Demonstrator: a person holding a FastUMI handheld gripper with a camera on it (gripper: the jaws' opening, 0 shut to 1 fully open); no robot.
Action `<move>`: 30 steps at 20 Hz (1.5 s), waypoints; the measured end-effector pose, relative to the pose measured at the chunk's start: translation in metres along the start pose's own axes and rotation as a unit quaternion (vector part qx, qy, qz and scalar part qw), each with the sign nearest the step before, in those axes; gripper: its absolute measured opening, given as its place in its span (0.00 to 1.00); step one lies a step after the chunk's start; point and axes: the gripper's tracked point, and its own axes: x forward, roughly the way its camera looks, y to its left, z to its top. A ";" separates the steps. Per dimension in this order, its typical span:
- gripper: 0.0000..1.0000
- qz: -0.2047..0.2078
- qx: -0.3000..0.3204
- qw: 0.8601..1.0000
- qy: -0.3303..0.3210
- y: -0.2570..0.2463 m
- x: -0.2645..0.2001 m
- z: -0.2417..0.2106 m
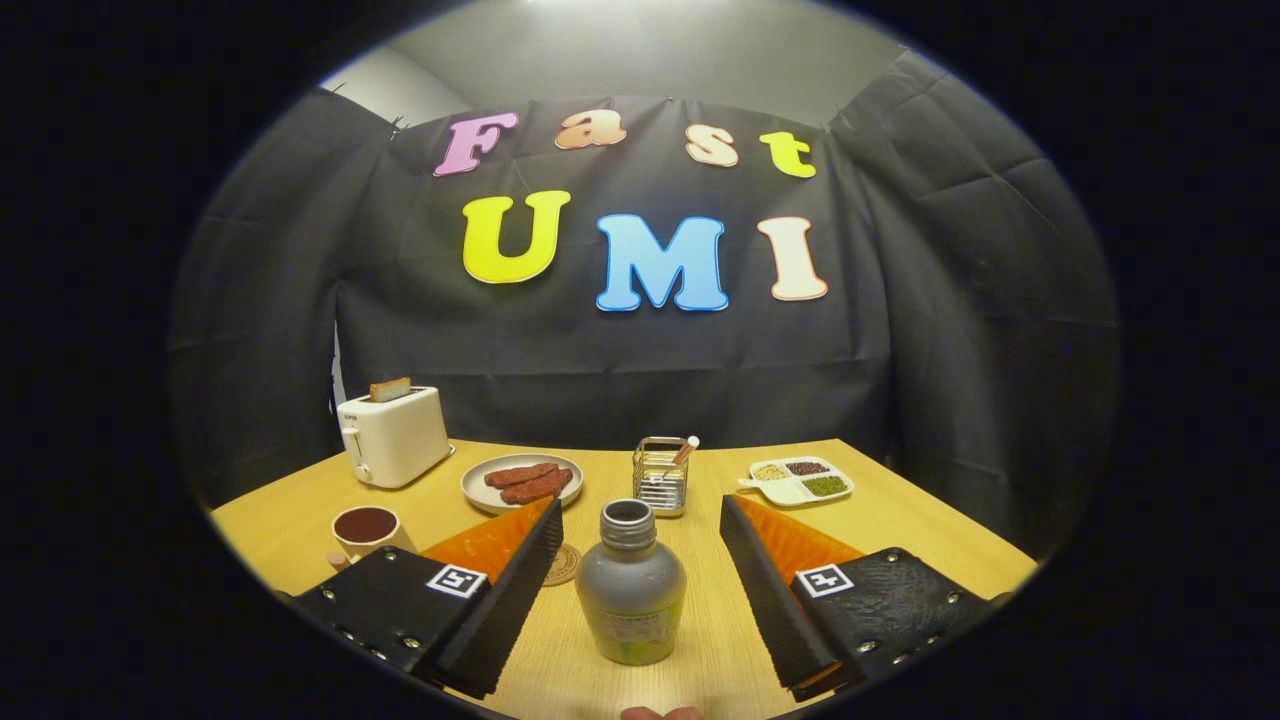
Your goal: Take the bottle from table, then pour the juice into the cup, finally place the bottle on the coaster
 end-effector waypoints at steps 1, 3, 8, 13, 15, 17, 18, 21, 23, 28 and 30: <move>0.97 -0.001 0.004 1.000 0.002 0.000 0.003 -0.006; 0.97 -0.003 0.008 1.000 0.009 -0.002 0.008 -0.022; 0.97 0.002 0.017 1.000 0.021 0.002 0.020 -0.052; 0.97 -0.005 0.000 0.999 0.032 0.003 0.031 -0.072; 0.97 -0.003 -0.007 0.999 0.041 0.004 0.037 -0.081; 0.85 -0.002 -0.003 0.999 0.050 0.006 0.042 -0.087; 0.81 -0.001 -0.006 0.999 0.054 0.008 0.043 -0.086; 0.77 0.006 -0.021 0.997 0.070 0.014 0.046 -0.078; 0.78 -0.023 -0.050 0.995 0.088 0.006 0.043 -0.066; 0.78 -0.041 -0.120 0.985 0.121 0.012 0.043 -0.037; 0.77 -0.035 -0.147 0.981 0.119 0.022 0.046 -0.025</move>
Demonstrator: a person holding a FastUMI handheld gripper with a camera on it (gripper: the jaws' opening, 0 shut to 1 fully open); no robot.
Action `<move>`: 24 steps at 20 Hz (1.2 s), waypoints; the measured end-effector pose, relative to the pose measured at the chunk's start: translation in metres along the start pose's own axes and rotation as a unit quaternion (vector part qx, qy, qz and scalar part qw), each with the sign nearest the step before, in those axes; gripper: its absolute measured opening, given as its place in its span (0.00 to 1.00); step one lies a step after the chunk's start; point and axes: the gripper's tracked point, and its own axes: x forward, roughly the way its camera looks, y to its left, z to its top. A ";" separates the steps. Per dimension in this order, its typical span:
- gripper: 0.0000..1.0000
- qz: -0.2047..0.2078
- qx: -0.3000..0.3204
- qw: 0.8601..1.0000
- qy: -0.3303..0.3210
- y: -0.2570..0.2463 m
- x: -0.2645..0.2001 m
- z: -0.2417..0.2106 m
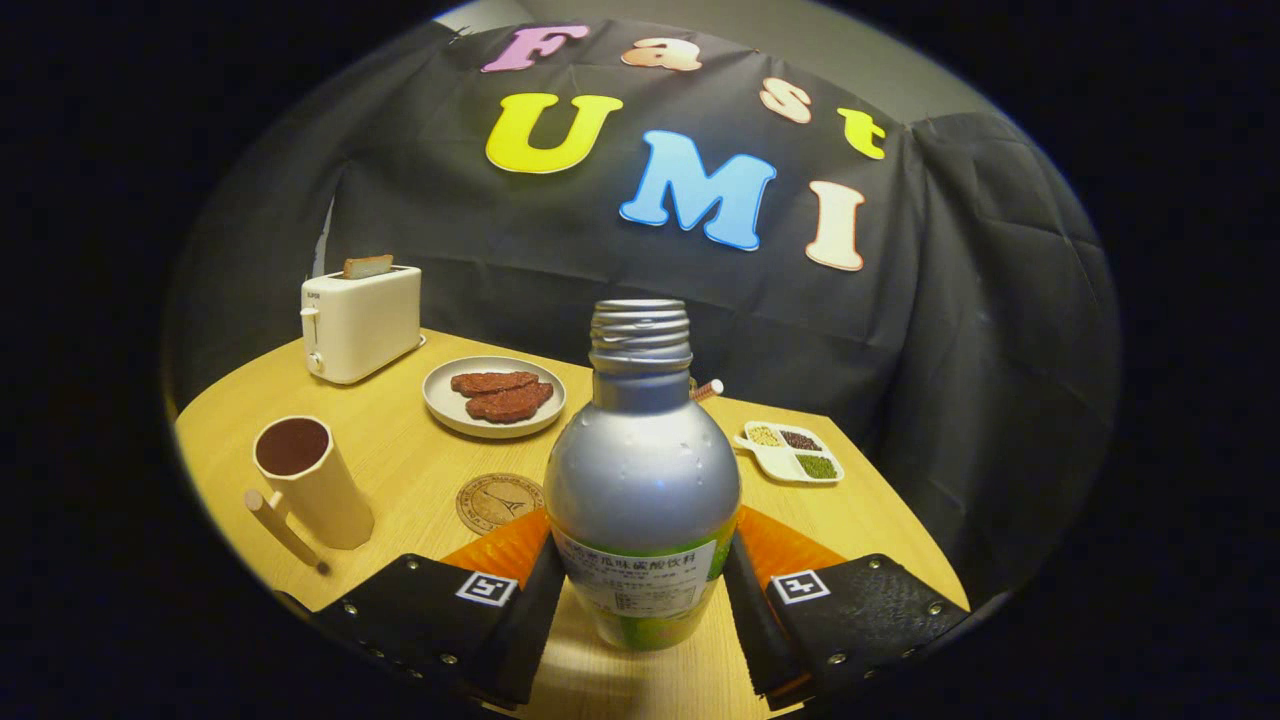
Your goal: Take the bottle from table, then pour the juice into the cup, finally place the bottle on the coaster
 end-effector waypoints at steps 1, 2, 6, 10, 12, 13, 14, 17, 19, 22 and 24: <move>0.77 -0.005 -0.020 1.000 0.001 0.001 0.001 0.007; 0.78 -0.007 -0.038 0.999 -0.002 0.002 0.001 0.014; 0.78 0.005 -0.105 0.994 -0.006 0.019 0.000 0.030; 0.78 0.019 -0.166 0.986 -0.003 0.035 -0.002 0.030; 0.78 0.021 -0.202 0.979 -0.002 0.041 -0.002 0.032; 0.78 0.024 -0.220 0.975 -0.007 0.045 -0.004 0.033; 0.78 0.026 -0.235 0.972 -0.014 0.049 -0.005 0.037; 0.78 0.022 -0.269 0.963 -0.026 0.058 -0.003 0.044; 0.78 0.015 -0.306 0.952 -0.028 0.062 0.002 0.050; 0.78 0.015 -0.347 0.937 -0.028 0.066 0.004 0.047; 0.76 0.026 -0.352 0.935 -0.033 0.072 0.006 0.045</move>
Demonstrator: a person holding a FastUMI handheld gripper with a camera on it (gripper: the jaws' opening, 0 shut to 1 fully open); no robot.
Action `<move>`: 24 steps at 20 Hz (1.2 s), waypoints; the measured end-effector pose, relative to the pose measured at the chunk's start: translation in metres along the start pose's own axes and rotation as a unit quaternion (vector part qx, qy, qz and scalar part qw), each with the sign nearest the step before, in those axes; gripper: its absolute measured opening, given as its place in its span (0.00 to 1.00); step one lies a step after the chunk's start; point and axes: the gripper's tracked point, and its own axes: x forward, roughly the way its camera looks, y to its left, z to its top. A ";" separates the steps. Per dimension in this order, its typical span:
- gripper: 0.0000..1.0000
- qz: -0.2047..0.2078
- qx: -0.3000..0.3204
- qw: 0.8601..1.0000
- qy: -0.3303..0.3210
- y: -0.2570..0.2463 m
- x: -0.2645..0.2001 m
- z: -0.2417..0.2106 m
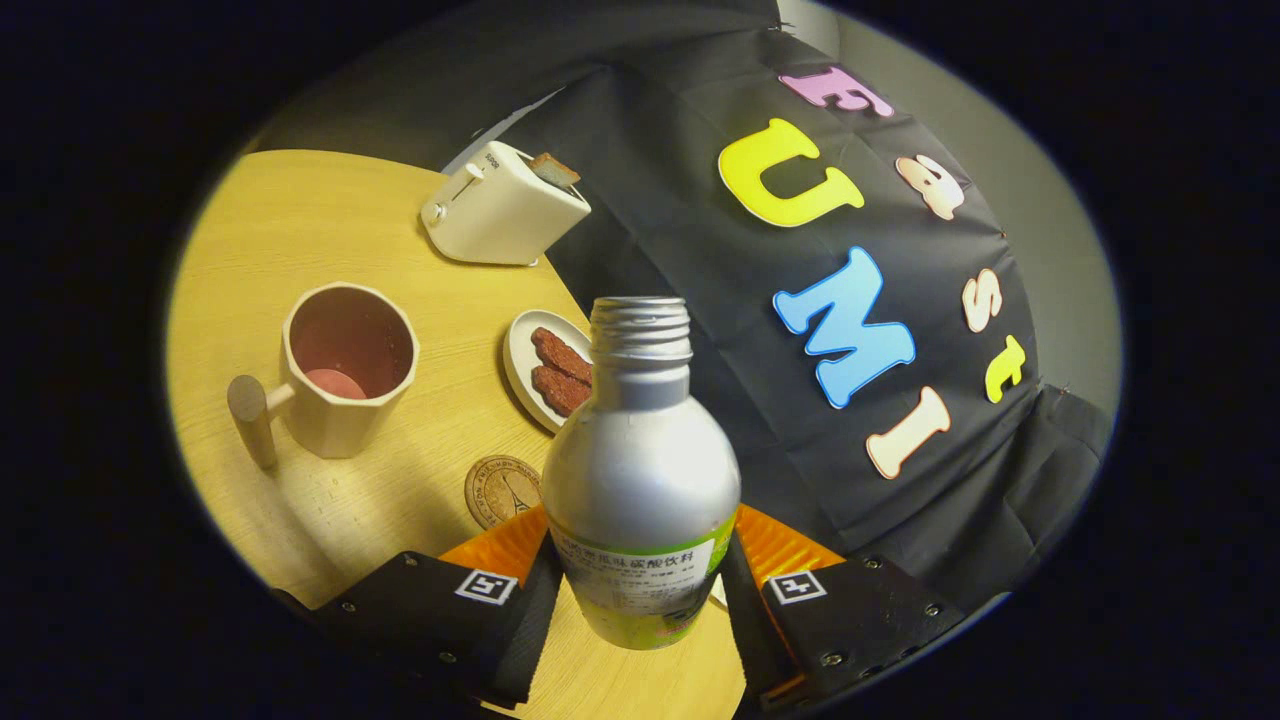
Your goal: Take the bottle from table, then pour the juice into the cup, finally place the bottle on the coaster
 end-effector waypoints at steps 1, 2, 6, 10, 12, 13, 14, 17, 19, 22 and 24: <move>0.76 0.002 -0.003 1.000 -0.003 0.002 0.001 0.002; 0.76 -0.001 -0.013 1.000 -0.003 0.002 0.003 0.003; 0.76 -0.022 -0.070 0.997 0.003 -0.003 0.011 0.008; 0.76 -0.019 -0.114 0.993 0.005 0.000 0.016 0.011; 0.76 -0.016 -0.133 0.991 0.000 0.003 0.019 0.013; 0.76 -0.014 -0.142 0.990 -0.003 0.004 0.018 0.013; 0.77 -0.012 -0.150 0.989 -0.007 0.005 0.017 0.015; 0.76 -0.012 -0.188 0.982 -0.014 0.003 0.017 0.020; 0.76 -0.012 -0.211 0.977 -0.019 0.002 0.019 0.022; 0.77 -0.012 -0.237 0.971 -0.025 0.000 0.021 0.026; 0.77 -0.014 -0.256 0.966 -0.029 -0.001 0.023 0.028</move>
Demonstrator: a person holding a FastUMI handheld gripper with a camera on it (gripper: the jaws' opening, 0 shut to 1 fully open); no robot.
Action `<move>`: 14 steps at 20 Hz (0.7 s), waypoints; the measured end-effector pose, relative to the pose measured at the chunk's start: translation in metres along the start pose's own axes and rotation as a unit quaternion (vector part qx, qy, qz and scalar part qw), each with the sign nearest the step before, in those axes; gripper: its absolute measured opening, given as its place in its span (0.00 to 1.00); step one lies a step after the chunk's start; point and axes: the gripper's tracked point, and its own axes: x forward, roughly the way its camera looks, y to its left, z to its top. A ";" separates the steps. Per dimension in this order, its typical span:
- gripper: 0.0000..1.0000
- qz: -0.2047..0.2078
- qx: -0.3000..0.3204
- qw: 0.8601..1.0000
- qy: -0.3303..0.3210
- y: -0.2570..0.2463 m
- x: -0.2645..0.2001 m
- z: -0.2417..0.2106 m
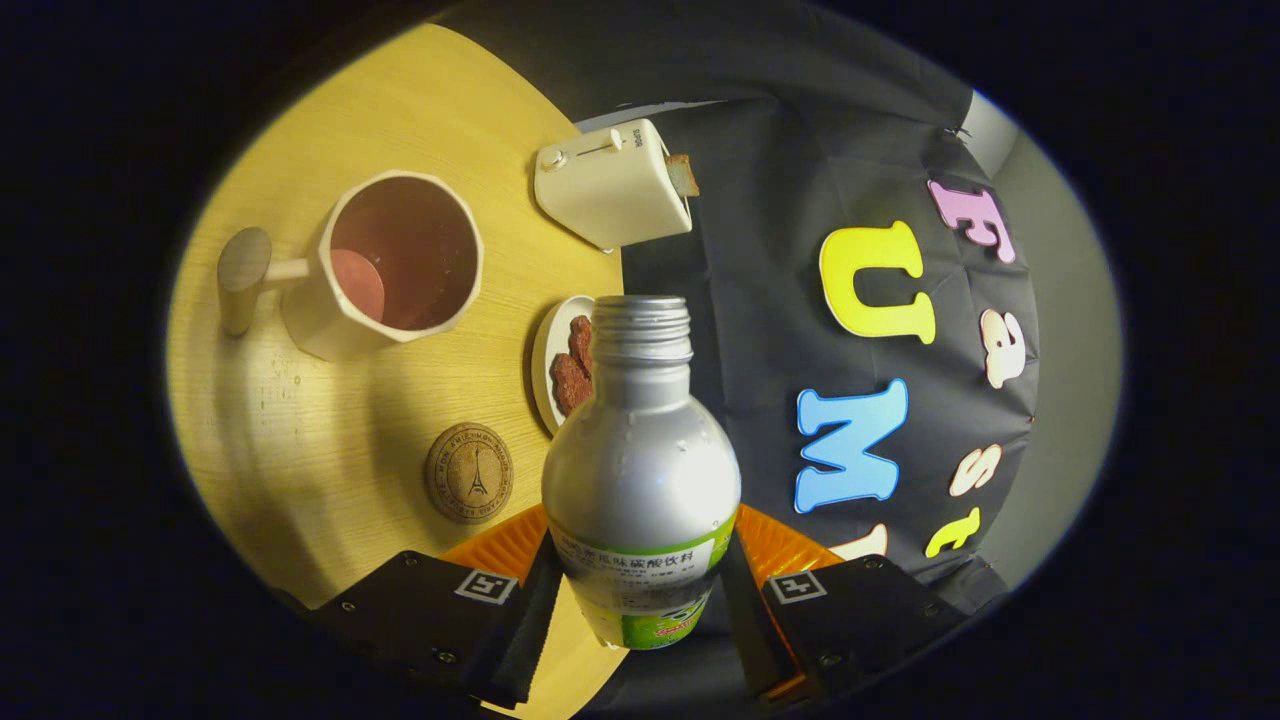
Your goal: Take the bottle from table, then pour the juice into the cup, finally place the bottle on the coaster
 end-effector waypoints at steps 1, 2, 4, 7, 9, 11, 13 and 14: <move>0.77 -0.004 -0.010 1.000 -0.003 -0.002 -0.002 0.003; 0.76 -0.007 -0.020 1.000 -0.007 -0.005 -0.002 0.005; 0.76 -0.013 -0.039 0.999 -0.014 -0.009 0.001 0.009; 0.77 -0.018 -0.061 0.998 -0.023 -0.013 0.005 0.014; 0.76 -0.022 -0.072 0.997 -0.027 -0.016 0.005 0.013; 0.76 -0.024 -0.087 0.995 -0.034 -0.018 0.007 0.016; 0.77 -0.028 -0.100 0.994 -0.042 -0.021 0.007 0.018; 0.77 -0.030 -0.106 0.993 -0.044 -0.022 0.008 0.019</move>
